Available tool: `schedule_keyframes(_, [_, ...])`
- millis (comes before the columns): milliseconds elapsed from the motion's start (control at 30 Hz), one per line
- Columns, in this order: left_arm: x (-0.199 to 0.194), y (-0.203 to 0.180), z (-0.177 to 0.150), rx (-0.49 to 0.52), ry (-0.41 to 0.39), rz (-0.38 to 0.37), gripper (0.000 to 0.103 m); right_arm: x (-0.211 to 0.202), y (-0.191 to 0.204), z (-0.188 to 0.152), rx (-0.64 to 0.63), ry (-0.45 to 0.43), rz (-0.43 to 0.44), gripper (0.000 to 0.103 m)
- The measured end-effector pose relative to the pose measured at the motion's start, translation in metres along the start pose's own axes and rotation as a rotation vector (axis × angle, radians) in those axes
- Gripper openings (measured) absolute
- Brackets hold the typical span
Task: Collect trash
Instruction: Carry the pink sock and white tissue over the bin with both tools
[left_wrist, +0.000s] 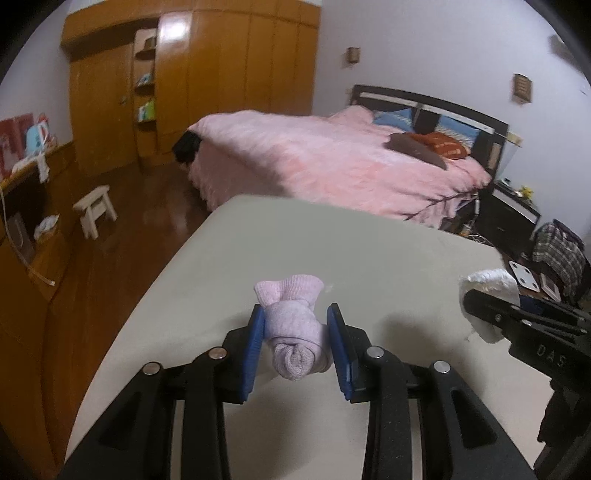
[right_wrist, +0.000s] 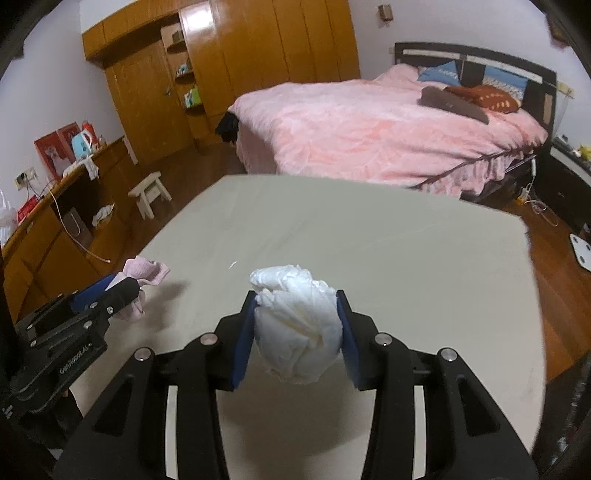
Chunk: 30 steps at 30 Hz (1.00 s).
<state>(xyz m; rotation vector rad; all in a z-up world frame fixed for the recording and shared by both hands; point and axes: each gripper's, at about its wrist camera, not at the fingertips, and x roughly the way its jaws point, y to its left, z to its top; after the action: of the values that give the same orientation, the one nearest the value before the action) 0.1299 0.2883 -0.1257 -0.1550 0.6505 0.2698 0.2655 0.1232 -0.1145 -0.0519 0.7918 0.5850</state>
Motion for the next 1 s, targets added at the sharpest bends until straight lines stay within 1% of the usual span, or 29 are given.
schedule_keyframes(333, [-0.043,-0.06,0.013,0.064,-0.032,-0.09,0.034,-0.077,-0.031,0.0,0.024,-0.096,-0.037,0.04])
schedule_keyframes(500, [-0.063,-0.093,0.016,0.098,-0.057,-0.153,0.034,-0.111,-0.046,-0.005,0.042,-0.125,-0.061,0.04])
schedule_keyframes(633, [-0.075,-0.115,0.018,0.105,-0.064,-0.197,0.035,-0.135,-0.056,-0.008,0.059,-0.153,-0.073,0.04])
schedule_keyframes(1000, [-0.112,-0.171,0.017,0.158,-0.095,-0.282,0.035,-0.203,-0.086,-0.027,0.089,-0.224,-0.134,0.041])
